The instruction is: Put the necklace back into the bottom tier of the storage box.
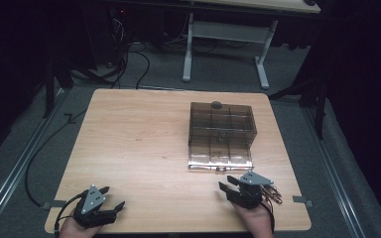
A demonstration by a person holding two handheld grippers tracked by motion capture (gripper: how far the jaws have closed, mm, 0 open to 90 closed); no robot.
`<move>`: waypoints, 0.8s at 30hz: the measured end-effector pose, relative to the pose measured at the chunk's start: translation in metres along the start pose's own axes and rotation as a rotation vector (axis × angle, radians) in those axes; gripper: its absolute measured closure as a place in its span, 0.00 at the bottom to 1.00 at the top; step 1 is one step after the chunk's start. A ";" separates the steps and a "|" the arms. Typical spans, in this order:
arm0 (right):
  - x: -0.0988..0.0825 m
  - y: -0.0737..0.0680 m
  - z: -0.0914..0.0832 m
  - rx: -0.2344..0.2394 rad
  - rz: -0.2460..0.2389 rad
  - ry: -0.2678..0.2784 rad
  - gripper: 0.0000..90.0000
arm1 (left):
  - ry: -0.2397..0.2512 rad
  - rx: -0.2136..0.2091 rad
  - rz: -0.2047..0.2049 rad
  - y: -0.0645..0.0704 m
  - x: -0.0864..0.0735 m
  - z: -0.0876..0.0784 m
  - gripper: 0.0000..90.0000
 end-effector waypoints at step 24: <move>-0.001 0.001 -0.003 0.025 0.018 0.006 0.70 | -0.009 -0.006 -0.002 0.000 0.001 0.001 0.27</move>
Point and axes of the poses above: each handheld gripper's, and its own axes: z roughly forward along the jaws, x roughly out of its top, y roughly to its right, the point moved 3 cm from there along z, roughly forward along the jaws, and after that the axes turned 3 degrees about -x, right-handed, at the moved point
